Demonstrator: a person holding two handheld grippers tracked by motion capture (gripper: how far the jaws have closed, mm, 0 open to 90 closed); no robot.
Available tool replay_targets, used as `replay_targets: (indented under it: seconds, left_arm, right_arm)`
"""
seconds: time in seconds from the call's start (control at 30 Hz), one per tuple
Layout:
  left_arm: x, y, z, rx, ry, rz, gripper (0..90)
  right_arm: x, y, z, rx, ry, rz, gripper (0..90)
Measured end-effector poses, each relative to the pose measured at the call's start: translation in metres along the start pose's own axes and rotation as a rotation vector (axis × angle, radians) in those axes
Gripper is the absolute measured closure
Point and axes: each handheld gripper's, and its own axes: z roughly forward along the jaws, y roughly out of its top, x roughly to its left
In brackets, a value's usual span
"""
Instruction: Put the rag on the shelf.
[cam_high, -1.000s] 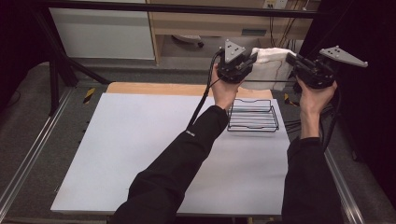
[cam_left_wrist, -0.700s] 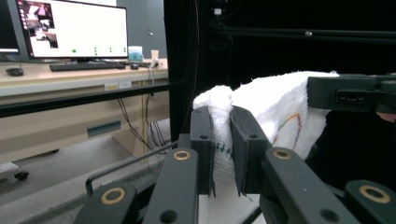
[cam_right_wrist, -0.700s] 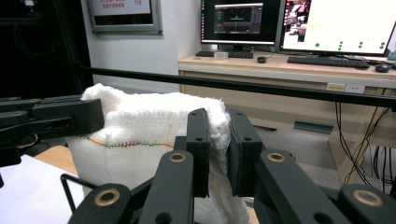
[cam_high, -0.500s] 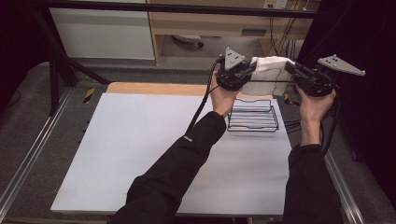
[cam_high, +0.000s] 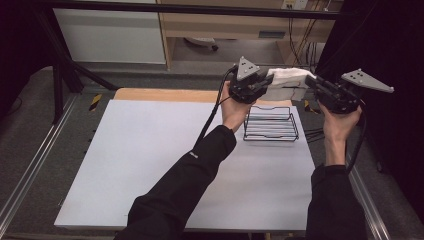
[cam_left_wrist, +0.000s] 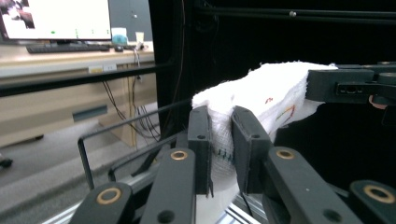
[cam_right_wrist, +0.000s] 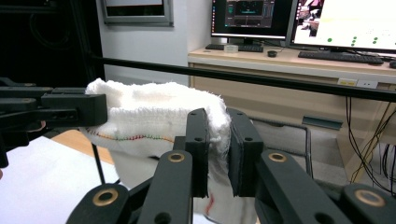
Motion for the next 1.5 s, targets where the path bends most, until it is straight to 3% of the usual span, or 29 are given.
replay_targets:
  seconds: [0.33,0.6,0.83,1.1,1.3,1.5]
  left_arm:
    - [-0.003,-0.004,-0.008,0.047,-0.025,0.004,74.3]
    - [-0.003,0.01,-0.021,0.102,-0.021,0.012,66.6]
    - [0.008,0.029,-0.026,0.106,0.041,0.008,68.6]
    - [0.018,0.041,-0.007,0.153,0.092,-0.032,80.4]
    - [0.016,0.036,0.008,0.195,0.056,-0.073,83.7]
    - [0.011,0.03,0.004,0.209,-0.006,-0.05,85.4]
  right_arm:
    - [0.002,-0.013,-0.008,0.009,0.013,-0.005,80.1]
    - [0.003,-0.016,-0.01,0.011,0.017,-0.014,80.3]
    - [0.004,-0.021,-0.01,0.004,0.027,-0.016,80.3]
    - [0.003,-0.023,-0.012,0.01,0.036,-0.022,80.3]
    - [0.002,-0.025,-0.012,0.009,0.043,-0.024,80.2]
    - [0.001,-0.027,-0.013,0.016,0.049,-0.022,79.8]
